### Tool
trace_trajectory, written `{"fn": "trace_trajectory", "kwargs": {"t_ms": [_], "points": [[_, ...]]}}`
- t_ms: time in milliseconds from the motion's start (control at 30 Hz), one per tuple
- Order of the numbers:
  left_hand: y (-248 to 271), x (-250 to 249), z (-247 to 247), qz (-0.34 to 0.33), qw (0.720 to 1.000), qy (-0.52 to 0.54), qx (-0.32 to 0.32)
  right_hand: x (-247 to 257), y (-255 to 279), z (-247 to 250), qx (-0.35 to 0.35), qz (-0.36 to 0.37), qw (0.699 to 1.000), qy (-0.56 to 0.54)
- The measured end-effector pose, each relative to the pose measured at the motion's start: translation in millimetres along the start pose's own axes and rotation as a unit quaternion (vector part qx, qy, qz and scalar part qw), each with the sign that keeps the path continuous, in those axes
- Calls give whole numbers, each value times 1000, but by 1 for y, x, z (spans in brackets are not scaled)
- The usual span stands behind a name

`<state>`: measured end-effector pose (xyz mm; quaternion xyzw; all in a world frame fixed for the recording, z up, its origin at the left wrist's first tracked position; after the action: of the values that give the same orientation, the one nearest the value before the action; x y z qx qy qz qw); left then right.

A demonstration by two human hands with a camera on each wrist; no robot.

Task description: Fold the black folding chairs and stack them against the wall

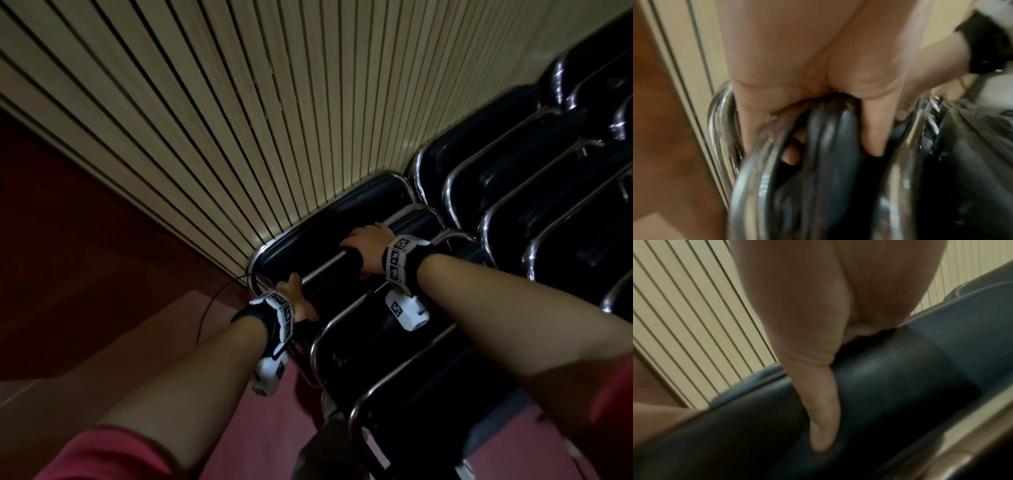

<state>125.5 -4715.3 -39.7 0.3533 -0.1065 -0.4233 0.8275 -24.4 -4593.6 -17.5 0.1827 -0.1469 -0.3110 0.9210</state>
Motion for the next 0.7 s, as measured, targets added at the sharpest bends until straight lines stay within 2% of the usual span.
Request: {"fn": "trace_trajectory", "kwargs": {"t_ms": [100,167,233,333,400,467,600,700], "points": [[9,-4,6,31,997,-7,-68,-10,19,12,-83,-8,991,-107],[19,-17,22,13,989,-5,-146,-28,39,19,-131,-28,981,-143],[29,-38,37,-23,980,29,-193,-45,59,15,-118,-37,981,-151],[34,-59,19,-35,990,49,-125,-63,82,-12,-21,-63,990,-121],[39,-70,1,-38,995,16,-91,-71,92,-29,22,-43,996,-80],[41,-77,-12,-41,997,0,-68,-74,96,-36,29,-16,999,-26],[42,-82,-46,-35,998,9,43,-77,96,-43,24,-10,999,36],[39,-87,-56,-31,995,-91,20,-80,94,-41,6,-27,998,54]]}}
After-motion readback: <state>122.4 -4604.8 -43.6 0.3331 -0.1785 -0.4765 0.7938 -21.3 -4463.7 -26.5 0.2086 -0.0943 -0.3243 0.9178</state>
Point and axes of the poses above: each hand's wrist, its own y-axis away from the middle knuckle, its own z-axis out of the back of the hand, x = y × z, the point moved 8 cm from there along -y, towards the middle knuckle, and after that the axes turned 5 degrees about -x, right-handed, at the moved point
